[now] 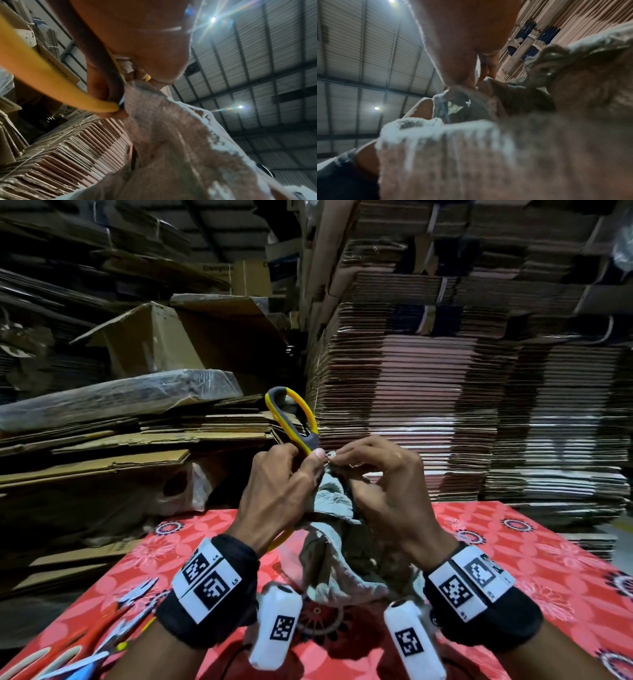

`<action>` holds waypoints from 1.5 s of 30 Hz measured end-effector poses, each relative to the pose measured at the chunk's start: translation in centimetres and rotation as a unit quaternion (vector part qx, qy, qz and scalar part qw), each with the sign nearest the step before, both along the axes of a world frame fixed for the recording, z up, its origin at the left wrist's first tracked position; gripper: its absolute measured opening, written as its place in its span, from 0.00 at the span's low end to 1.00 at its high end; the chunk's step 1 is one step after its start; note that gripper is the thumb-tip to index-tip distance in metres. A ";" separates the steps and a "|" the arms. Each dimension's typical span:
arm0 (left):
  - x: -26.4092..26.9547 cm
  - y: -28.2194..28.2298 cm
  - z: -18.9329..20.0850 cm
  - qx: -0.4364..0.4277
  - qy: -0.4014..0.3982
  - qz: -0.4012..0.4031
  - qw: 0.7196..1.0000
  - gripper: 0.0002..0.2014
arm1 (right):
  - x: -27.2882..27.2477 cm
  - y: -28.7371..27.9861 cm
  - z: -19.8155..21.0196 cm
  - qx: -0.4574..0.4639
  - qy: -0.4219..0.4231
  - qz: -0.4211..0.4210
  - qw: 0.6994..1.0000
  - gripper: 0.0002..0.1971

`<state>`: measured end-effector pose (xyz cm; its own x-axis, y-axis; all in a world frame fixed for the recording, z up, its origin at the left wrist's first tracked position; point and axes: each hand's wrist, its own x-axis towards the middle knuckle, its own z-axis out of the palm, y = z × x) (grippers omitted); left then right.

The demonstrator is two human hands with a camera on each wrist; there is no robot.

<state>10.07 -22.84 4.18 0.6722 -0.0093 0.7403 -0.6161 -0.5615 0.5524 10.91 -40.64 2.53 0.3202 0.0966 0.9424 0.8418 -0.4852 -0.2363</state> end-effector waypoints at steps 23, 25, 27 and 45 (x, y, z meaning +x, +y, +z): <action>-0.8 -1.0 -0.3 -0.005 -0.013 -0.004 1.000 0.20 | 0.8 -2.8 1.3 0.062 0.027 -0.059 0.996 0.08; -0.7 -1.1 -0.3 -0.012 -0.013 -0.004 1.000 0.20 | 0.5 -2.2 1.2 0.052 0.009 -0.060 0.997 0.07; -0.6 -1.0 -0.2 -0.009 -0.022 0.013 1.000 0.21 | 0.3 -1.2 0.9 0.035 -0.005 -0.041 0.999 0.07; -1.0 -1.0 -0.2 -0.033 -0.010 -0.007 0.999 0.25 | -0.4 0.4 0.2 -0.016 -0.015 -0.025 0.999 0.07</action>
